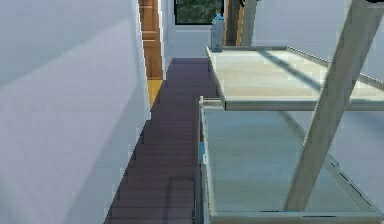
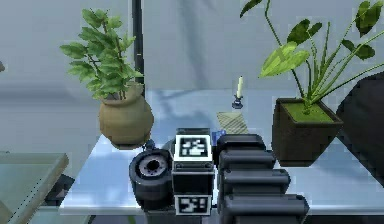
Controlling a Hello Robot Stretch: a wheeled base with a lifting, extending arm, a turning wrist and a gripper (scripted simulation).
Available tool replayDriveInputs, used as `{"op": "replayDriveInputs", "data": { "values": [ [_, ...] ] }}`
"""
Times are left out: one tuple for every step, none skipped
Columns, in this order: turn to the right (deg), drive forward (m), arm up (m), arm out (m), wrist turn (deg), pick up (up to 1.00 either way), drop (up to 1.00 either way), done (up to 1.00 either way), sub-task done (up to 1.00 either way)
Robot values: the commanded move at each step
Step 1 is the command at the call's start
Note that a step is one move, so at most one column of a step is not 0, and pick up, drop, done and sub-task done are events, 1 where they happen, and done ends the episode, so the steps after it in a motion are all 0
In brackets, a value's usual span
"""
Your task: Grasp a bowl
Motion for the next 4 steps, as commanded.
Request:
{"op": "replayDriveInputs", "data": {
  "values": [
    [0.0,0.00,-0.12,0.00,0.0,0.00,0.00,0.00,0.00],
    [0.0,0.00,0.00,0.00,0.0,1.00,0.00,0.00,0.00],
    [0.0,0.00,0.10,0.00,0.0,0.00,0.00,0.00,0.00],
    [0.0,0.00,0.00,0.00,0.0,0.00,0.00,1.00,0.00]
  ]
}}
